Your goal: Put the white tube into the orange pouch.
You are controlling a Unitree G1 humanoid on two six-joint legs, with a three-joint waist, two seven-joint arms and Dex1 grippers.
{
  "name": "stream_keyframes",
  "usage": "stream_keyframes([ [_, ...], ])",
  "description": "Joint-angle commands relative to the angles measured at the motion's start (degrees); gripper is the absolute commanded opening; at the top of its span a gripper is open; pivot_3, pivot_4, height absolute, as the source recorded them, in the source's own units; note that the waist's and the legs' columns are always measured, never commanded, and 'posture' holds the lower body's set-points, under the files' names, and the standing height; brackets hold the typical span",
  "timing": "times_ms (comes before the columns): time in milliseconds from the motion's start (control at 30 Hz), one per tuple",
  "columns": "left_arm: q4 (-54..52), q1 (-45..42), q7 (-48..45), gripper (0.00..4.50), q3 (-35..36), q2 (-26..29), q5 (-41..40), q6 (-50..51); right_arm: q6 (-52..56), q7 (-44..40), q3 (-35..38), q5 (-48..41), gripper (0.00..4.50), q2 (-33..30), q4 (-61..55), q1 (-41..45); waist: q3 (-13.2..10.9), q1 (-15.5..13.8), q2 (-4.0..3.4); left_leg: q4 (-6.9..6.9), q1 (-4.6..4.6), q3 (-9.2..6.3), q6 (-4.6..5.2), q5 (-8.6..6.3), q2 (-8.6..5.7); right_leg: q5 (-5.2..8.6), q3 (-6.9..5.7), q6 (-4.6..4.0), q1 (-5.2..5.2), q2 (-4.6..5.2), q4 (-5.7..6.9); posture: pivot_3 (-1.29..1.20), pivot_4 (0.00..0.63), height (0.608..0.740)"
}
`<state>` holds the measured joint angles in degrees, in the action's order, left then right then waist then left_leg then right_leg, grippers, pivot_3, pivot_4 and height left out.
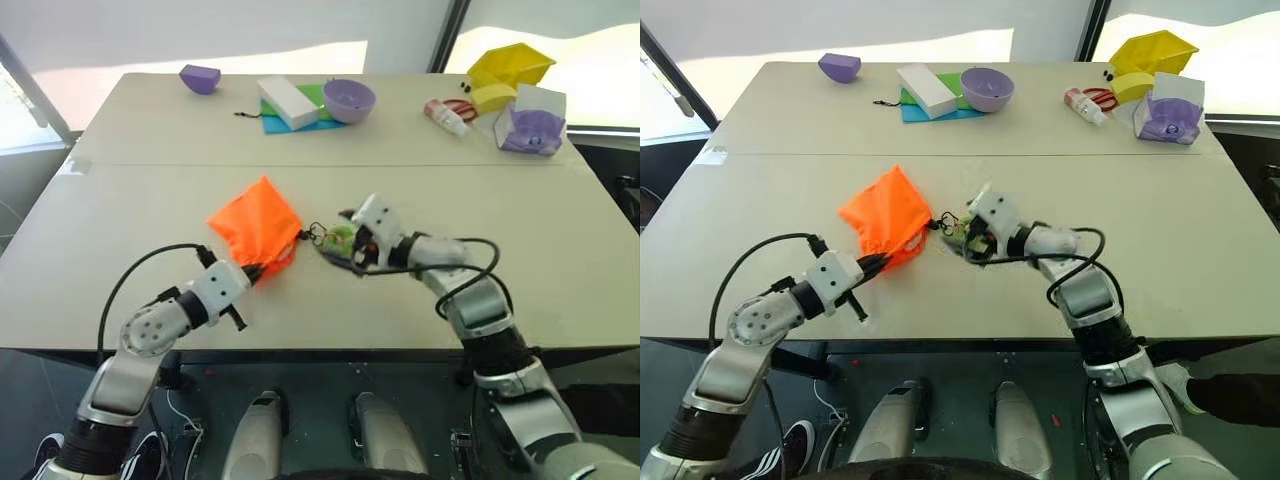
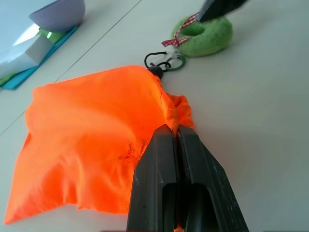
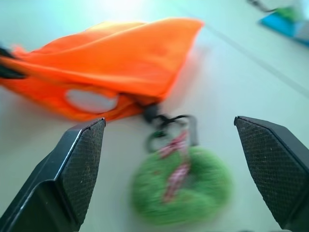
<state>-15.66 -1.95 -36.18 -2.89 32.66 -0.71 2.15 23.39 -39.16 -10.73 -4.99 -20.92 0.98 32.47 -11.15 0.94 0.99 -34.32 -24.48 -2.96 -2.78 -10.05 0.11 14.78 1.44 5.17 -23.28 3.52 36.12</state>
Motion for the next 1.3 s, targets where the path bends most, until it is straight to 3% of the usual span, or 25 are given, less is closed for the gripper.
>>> stream_keyframes([
  [33,-0.3,-0.2,-0.3,0.0,0.7,0.1,-0.8,-1.6,-2.4,1.0,-0.3,1.6,4.47,0.3,4.6,1.0,0.0,0.0,0.0,0.03,0.0,0.0,0.0,0.0,-0.01,0.0,0.0,0.0,0.0,0.0,-0.01,0.0,0.15,0.74],
  [433,-1.0,0.6,-0.1,0.0,0.6,-0.1,-0.5,-1.3,0.7,-1.6,0.0,-0.6,4.47,3.0,15.3,4.0,0.0,0.1,0.0,0.07,0.08,-0.01,0.02,0.01,-0.04,0.0,0.0,0.02,0.03,-0.04,0.07,0.0,0.15,0.74],
  [533,-1.2,0.7,0.1,0.0,0.4,-0.3,-0.3,-1.2,1.6,-3.3,-0.1,-1.8,3.71,3.4,14.0,3.2,0.0,0.2,0.0,0.07,0.08,-0.01,0.02,0.02,-0.04,0.0,0.01,0.03,0.04,-0.04,0.06,0.0,0.15,0.74],
  [767,-1.1,0.5,0.2,0.0,-0.1,-0.6,-0.1,-1.2,4.0,-3.9,1.1,-3.0,0.11,2.5,11.2,1.8,0.0,0.1,0.0,0.06,0.08,-0.01,0.02,0.02,-0.03,0.0,0.0,0.04,0.04,-0.07,0.08,0.0,0.15,0.74],
  [1100,0.6,-0.3,-0.6,0.0,0.1,0.3,-0.1,-2.2,10.8,-8.1,6.6,-9.0,0.05,-7.0,-2.5,-6.4,0.0,-0.2,0.0,0.06,0.03,0.02,0.01,0.02,-0.08,0.03,0.01,0.08,0.05,0.05,0.02,0.0,0.15,0.74],
  [1300,2.1,-2.0,-2.9,0.0,-0.7,0.2,-1.6,-1.4,11.3,-8.8,8.8,-10.4,0.05,-10.2,-3.9,-8.6,0.0,0.0,0.0,0.06,0.08,-0.02,0.01,0.02,-0.05,0.02,0.0,0.05,0.05,-0.04,0.07,0.0,0.15,0.74],
])
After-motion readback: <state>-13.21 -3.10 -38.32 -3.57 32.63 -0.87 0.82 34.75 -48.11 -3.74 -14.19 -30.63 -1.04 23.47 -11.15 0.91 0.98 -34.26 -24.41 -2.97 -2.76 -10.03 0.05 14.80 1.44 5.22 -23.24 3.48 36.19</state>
